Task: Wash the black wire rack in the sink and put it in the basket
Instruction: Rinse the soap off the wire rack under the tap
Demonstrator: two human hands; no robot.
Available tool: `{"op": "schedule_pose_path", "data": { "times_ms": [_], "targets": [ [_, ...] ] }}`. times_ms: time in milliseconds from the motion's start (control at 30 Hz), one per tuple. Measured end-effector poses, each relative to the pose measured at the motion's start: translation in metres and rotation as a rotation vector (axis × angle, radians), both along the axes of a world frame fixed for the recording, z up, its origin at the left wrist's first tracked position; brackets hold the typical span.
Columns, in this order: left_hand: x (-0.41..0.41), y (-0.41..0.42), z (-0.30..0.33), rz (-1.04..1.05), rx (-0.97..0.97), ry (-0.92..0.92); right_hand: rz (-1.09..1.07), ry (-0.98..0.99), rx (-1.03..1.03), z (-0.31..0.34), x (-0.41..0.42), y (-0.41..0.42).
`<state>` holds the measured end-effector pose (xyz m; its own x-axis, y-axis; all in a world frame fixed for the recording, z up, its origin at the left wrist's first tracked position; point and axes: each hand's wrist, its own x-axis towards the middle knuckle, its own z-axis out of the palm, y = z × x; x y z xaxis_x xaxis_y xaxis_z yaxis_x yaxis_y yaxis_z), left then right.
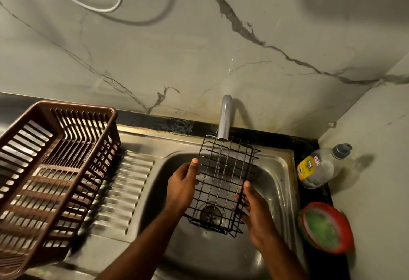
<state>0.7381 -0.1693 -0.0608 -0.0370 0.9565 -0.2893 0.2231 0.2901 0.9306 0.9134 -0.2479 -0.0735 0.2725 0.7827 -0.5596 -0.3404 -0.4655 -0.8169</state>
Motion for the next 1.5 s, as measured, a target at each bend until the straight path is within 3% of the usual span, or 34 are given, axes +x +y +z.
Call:
{"op": "schedule_pose_path", "data": {
  "times_ms": [1500],
  "targets": [
    [0.026,0.031,-0.003,-0.093,-0.089,0.036,-0.190,-0.146,-0.078,-0.006,0.013,0.010]
  ]
}}
